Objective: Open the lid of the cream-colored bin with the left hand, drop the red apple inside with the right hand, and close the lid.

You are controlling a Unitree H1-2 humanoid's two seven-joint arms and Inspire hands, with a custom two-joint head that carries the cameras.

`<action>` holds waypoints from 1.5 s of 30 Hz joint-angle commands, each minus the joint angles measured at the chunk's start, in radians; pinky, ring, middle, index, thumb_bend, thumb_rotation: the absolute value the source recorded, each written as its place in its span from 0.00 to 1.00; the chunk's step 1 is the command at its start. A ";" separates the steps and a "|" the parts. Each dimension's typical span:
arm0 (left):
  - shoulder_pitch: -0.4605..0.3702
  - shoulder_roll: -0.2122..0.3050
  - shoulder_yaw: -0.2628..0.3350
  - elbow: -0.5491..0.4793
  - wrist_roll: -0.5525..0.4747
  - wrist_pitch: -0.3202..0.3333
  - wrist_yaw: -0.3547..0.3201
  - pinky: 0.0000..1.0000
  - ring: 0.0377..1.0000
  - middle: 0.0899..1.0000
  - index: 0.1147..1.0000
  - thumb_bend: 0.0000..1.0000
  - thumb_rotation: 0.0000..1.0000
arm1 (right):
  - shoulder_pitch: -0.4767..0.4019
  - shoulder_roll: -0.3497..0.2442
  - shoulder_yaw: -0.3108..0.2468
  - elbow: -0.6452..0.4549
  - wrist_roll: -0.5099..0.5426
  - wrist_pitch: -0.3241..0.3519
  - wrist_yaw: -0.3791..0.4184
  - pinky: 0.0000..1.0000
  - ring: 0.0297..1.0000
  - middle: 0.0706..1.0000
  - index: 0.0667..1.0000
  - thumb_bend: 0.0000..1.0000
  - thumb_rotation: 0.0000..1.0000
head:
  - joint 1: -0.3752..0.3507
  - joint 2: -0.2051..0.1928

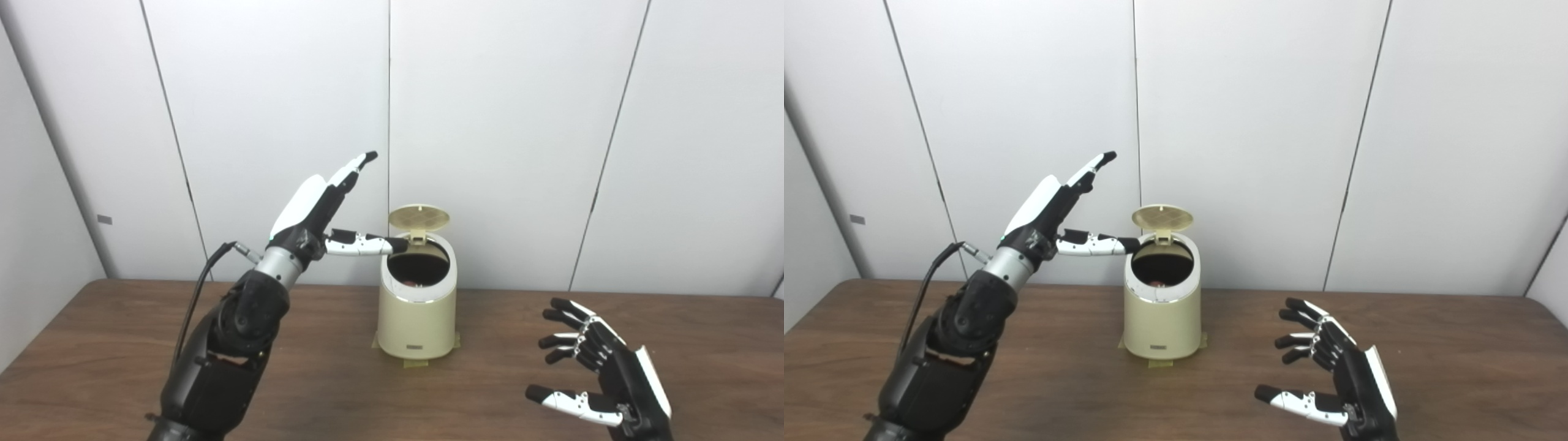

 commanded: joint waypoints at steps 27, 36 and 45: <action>-0.181 0.050 -0.124 0.182 0.048 -0.035 -0.183 1.00 1.00 0.87 0.84 0.99 0.40 | -0.042 0.038 0.000 -0.035 0.000 -0.018 -0.009 0.45 0.53 0.73 0.71 0.73 0.08 | -0.030 -0.004; -0.170 0.063 -0.125 0.140 0.046 -0.036 -0.226 1.00 1.00 0.86 0.83 0.98 0.39 | -0.045 0.046 0.001 -0.036 -0.017 -0.014 -0.017 0.43 0.51 0.72 0.71 0.71 0.05 | -0.037 -0.002; -0.163 0.088 -0.127 0.094 0.047 -0.034 -0.255 1.00 1.00 0.88 0.84 0.98 0.38 | -0.047 0.056 0.005 -0.043 -0.036 -0.007 -0.027 0.41 0.50 0.71 0.71 0.72 0.08 | -0.044 0.005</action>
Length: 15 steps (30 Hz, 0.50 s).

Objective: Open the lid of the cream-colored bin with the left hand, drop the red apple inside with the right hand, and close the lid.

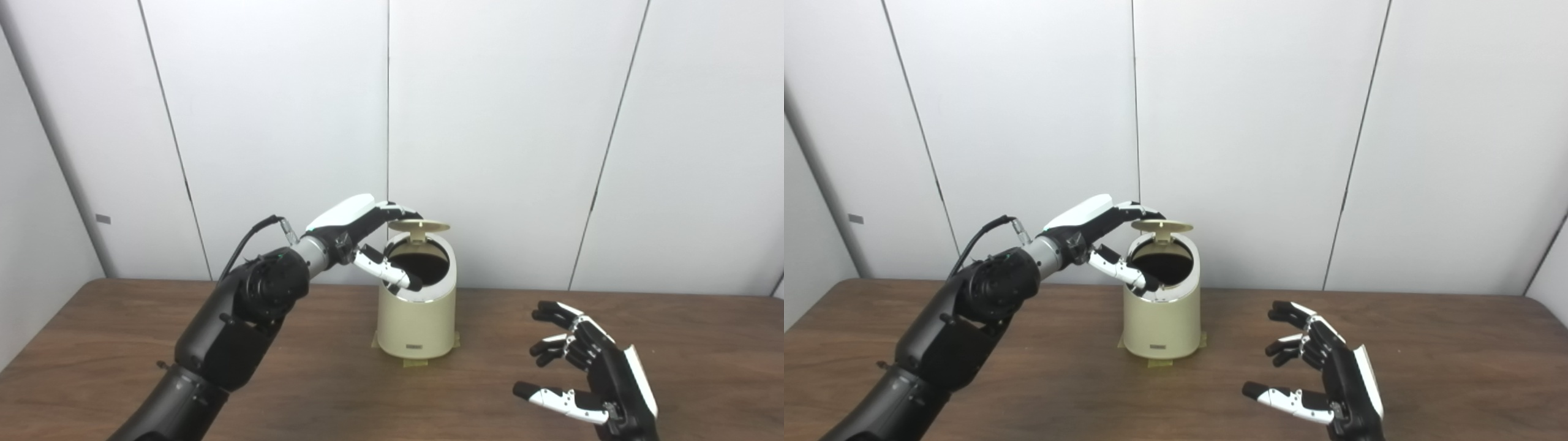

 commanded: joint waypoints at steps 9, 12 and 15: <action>-0.044 0.068 -0.032 -0.084 0.081 -0.075 0.003 1.00 1.00 0.86 0.85 0.99 0.43 | -0.046 0.005 0.009 -0.042 0.001 -0.014 -0.008 0.40 0.48 0.72 0.70 0.72 0.07 | -0.002 0.009; -0.041 0.075 -0.040 -0.085 0.102 -0.094 0.008 1.00 1.00 0.86 0.85 1.00 0.43 | -0.044 0.006 0.013 -0.049 -0.002 -0.009 -0.007 0.40 0.49 0.72 0.71 0.71 0.08 | -0.006 0.011; -0.036 0.078 -0.042 -0.087 0.110 -0.103 0.005 1.00 1.00 0.86 0.85 1.00 0.43 | -0.042 0.007 0.018 -0.056 -0.008 -0.004 -0.008 0.41 0.49 0.72 0.70 0.72 0.07 | -0.009 0.015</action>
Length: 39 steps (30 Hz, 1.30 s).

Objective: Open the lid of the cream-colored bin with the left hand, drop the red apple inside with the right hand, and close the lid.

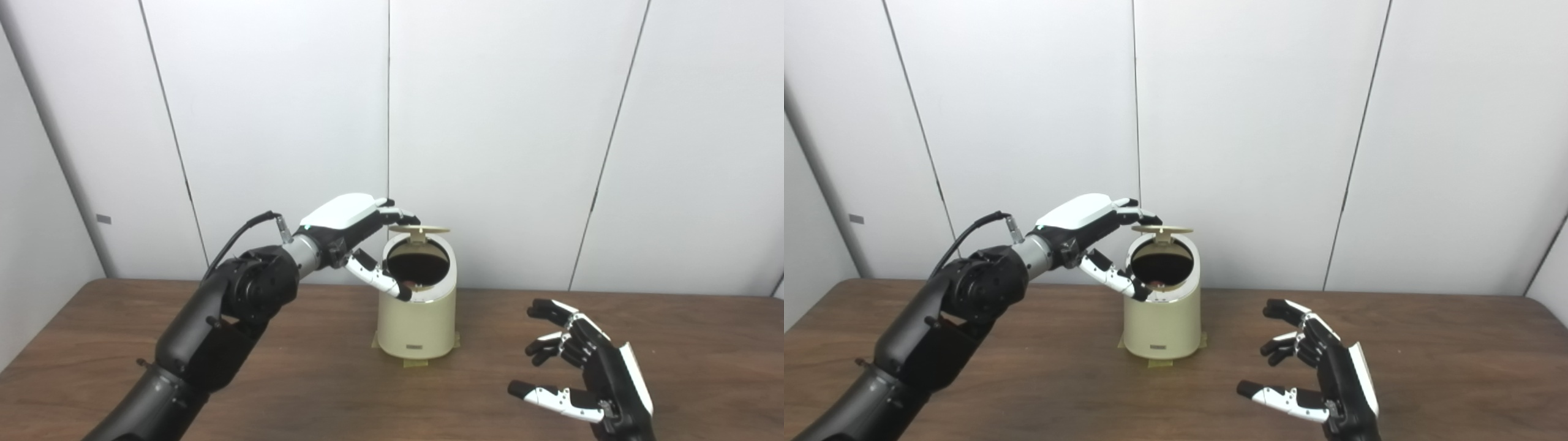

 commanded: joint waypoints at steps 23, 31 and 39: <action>0.014 0.011 -0.057 -0.052 0.085 -0.124 0.008 1.00 1.00 0.80 0.82 1.00 0.42 | -0.042 0.006 0.009 -0.067 -0.018 0.024 -0.007 0.40 0.49 0.71 0.72 0.72 0.10 | -0.013 0.021; 0.029 0.008 -0.106 -0.071 0.188 -0.163 -0.004 1.00 0.99 0.83 0.85 1.00 0.42 | -0.041 0.006 0.009 -0.083 -0.026 0.039 -0.007 0.37 0.46 0.66 0.71 0.69 0.09 | -0.015 0.024; 0.058 0.012 -0.169 -0.057 0.335 -0.138 -0.036 1.00 1.00 0.96 0.97 1.00 0.43 | -0.038 0.011 0.009 -0.098 -0.042 0.048 -0.015 0.35 0.43 0.58 0.71 0.66 0.05 | -0.015 0.034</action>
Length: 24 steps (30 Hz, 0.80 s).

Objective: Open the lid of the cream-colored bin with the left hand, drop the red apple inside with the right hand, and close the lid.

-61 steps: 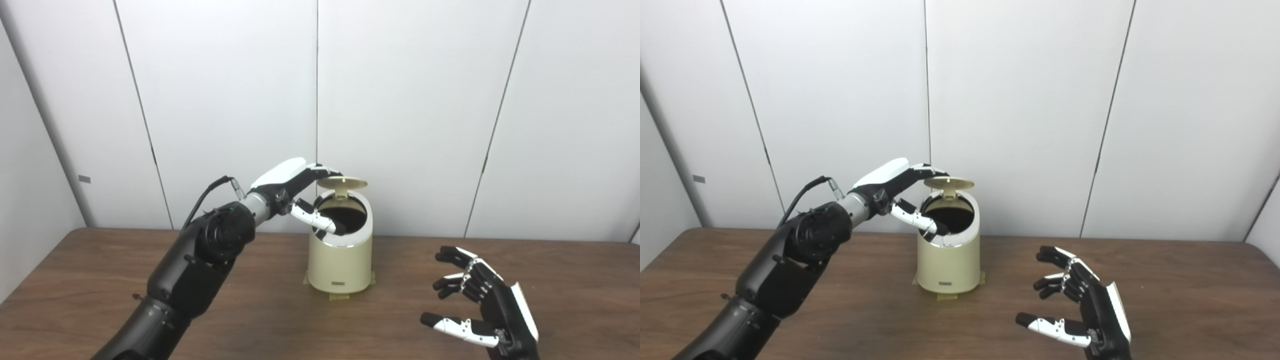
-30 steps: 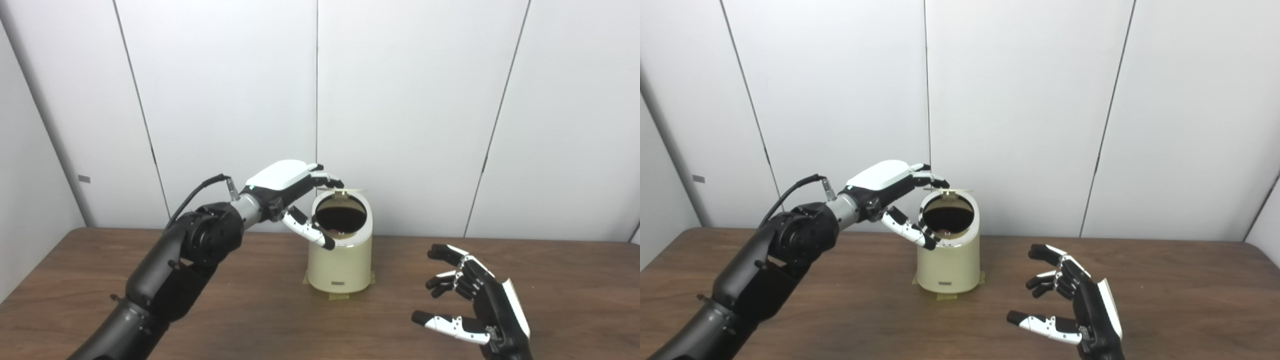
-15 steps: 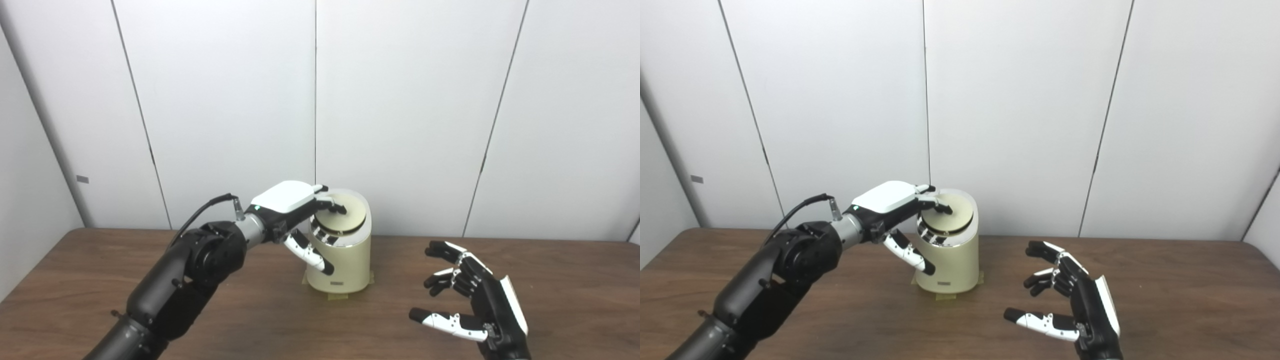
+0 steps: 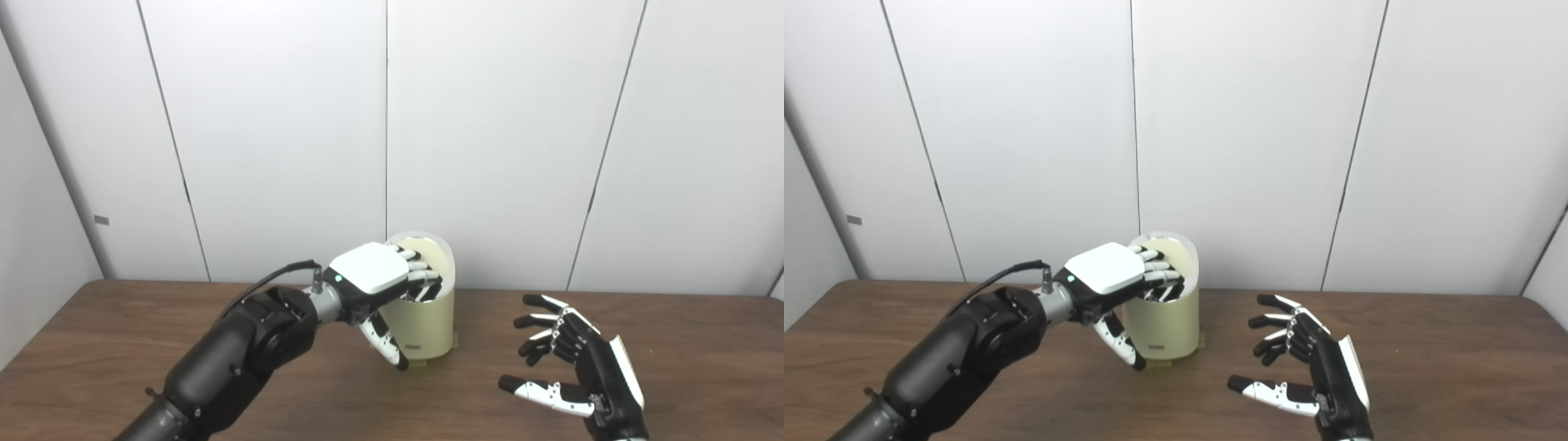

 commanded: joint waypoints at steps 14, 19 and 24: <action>0.001 0.011 0.012 -0.029 0.027 0.034 -0.045 1.00 1.00 0.91 0.93 1.00 0.46 | -0.033 0.006 -0.009 -0.039 0.001 -0.015 -0.019 0.34 0.44 0.60 0.70 0.64 0.13 | 0.006 0.006; 0.018 0.004 0.072 -0.078 0.013 0.033 0.027 1.00 1.00 0.90 0.93 0.99 0.45 | -0.031 0.006 -0.009 -0.036 0.007 -0.015 -0.018 0.35 0.45 0.61 0.70 0.64 0.15 | 0.006 0.005; 0.056 -0.028 0.171 -0.127 -0.017 0.056 0.129 1.00 1.00 0.93 0.96 0.93 0.45 | -0.028 0.004 -0.010 -0.036 0.007 -0.011 -0.018 0.35 0.45 0.61 0.70 0.65 0.18 | 0.006 0.007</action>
